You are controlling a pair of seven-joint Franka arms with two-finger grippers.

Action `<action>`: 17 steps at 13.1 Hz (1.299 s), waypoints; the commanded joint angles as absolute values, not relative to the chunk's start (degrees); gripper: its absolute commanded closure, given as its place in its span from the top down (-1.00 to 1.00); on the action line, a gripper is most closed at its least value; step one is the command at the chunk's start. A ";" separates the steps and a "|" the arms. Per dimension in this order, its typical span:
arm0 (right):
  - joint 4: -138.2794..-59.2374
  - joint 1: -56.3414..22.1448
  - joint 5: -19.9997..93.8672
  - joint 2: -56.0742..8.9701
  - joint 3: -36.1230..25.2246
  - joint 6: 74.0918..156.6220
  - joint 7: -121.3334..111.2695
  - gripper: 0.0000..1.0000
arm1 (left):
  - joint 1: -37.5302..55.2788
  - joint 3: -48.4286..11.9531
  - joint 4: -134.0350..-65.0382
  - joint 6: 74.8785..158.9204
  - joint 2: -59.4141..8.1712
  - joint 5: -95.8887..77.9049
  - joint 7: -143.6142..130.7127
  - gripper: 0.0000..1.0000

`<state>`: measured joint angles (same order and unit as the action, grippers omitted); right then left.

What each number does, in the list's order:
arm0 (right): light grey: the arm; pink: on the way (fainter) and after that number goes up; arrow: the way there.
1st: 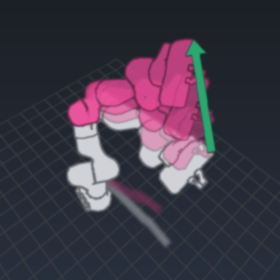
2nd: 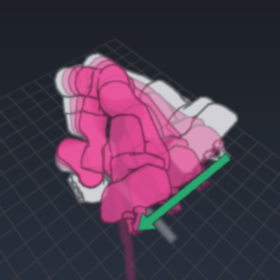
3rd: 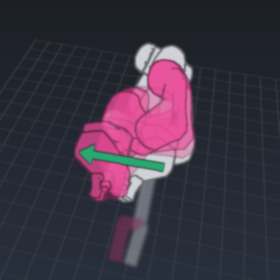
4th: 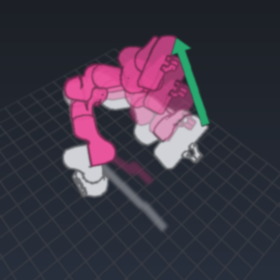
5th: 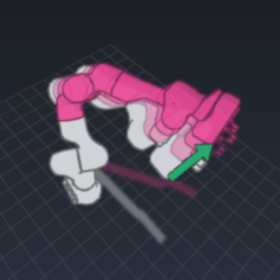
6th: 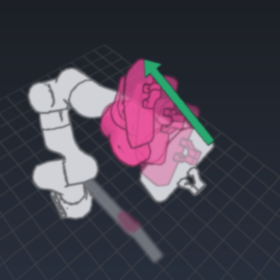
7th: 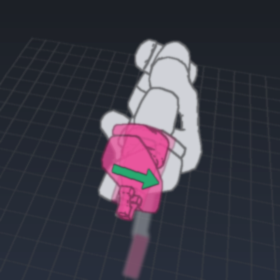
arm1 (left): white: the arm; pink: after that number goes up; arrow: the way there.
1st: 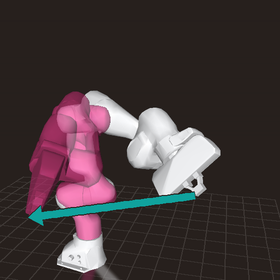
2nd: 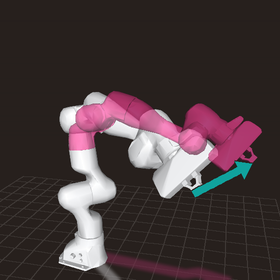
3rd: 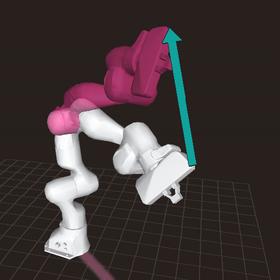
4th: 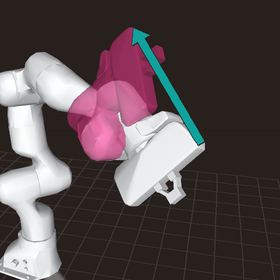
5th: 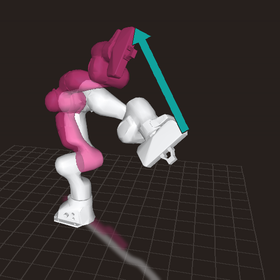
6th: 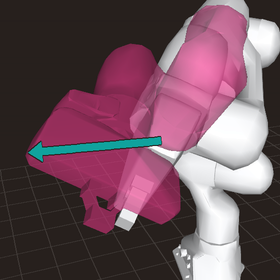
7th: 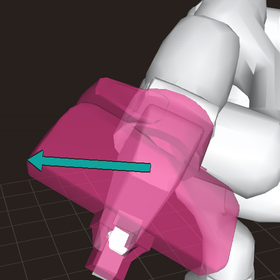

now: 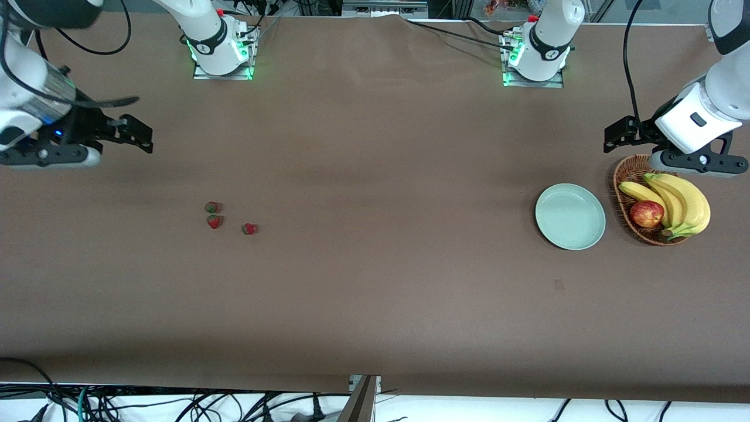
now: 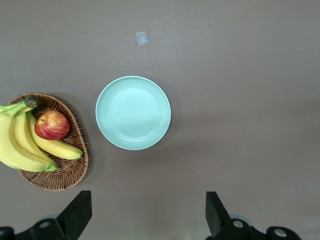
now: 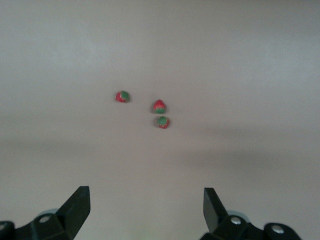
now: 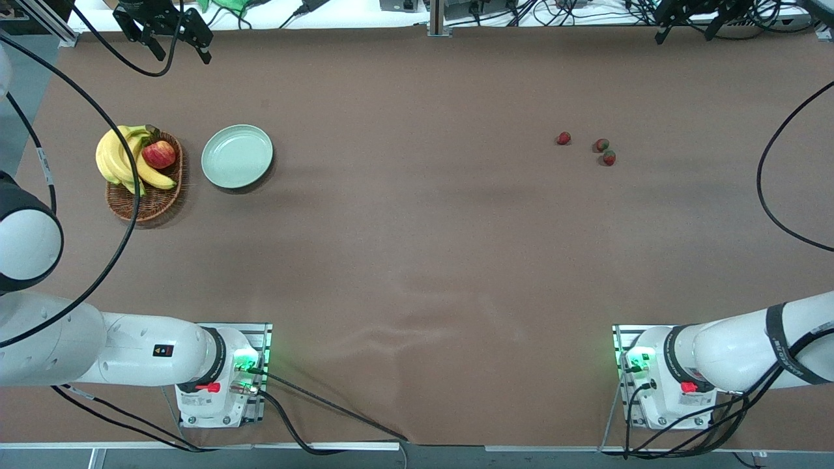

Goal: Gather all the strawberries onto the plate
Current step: 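Reach the right gripper over the strawberries and lower it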

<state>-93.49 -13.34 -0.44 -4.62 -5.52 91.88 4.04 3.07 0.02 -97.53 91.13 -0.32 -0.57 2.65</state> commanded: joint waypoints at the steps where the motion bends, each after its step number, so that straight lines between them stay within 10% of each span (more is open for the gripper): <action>1: -92.46 -15.12 -1.49 -11.41 -5.27 91.14 3.60 1.00 | 2.64 -0.18 -95.89 89.82 -0.88 -1.58 3.08 1.00; 10: -119.79 -14.15 -1.06 -20.80 -5.71 134.00 -1.05 1.00 | 2.64 -0.18 -95.89 89.91 -0.88 -1.58 3.08 1.00; 17: -118.83 -13.10 -0.62 -25.65 -5.71 139.20 -1.14 0.90 | 2.72 -0.18 -95.89 90.00 -0.97 -1.58 3.08 1.00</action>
